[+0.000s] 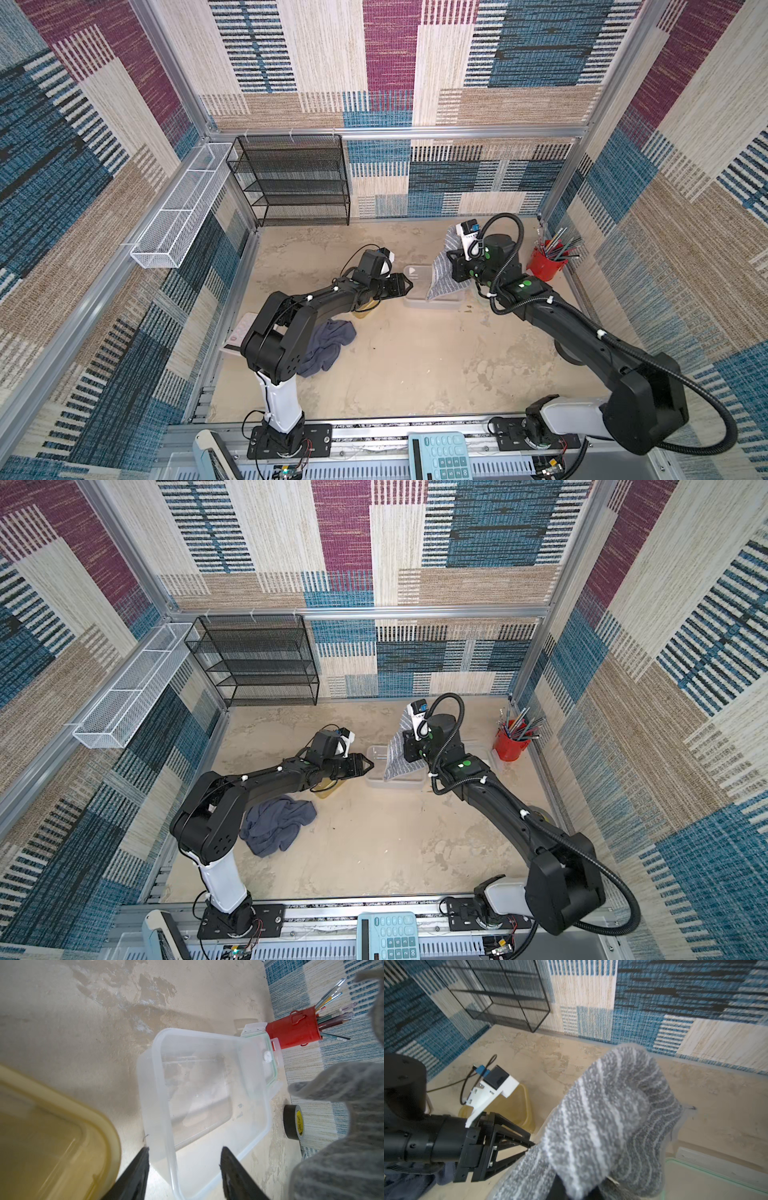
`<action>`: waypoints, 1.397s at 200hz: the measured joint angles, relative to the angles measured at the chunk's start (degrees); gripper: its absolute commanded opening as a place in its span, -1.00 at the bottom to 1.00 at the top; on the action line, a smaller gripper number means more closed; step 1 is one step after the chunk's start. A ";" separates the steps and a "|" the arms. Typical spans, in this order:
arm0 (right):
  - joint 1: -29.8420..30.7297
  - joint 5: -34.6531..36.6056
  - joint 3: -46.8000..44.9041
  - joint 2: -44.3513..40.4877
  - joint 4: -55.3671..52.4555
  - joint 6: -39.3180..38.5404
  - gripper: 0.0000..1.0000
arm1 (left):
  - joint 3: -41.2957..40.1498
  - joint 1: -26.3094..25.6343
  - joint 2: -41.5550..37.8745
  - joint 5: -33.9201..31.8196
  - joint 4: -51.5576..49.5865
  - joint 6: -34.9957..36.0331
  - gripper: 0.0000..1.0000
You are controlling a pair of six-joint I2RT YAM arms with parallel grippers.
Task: Wipe the insides of the lunch boxes
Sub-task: Wipe the dirt inside the lunch box.
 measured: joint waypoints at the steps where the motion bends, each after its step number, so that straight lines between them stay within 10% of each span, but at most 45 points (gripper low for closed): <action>1: 0.04 -0.07 0.11 0.33 -0.04 -0.17 -1.00 | 0.02 0.00 0.04 -0.09 -0.09 0.02 -0.03; 179: 0.79 5.57 12.50 28.39 -16.85 -4.79 -1.00 | 4.96 -0.48 5.51 -0.22 -4.76 3.45 -0.60; 279: 0.59 1.44 7.89 28.48 -17.99 -1.51 -1.00 | 8.13 -0.52 6.80 -1.64 -6.80 6.56 -0.94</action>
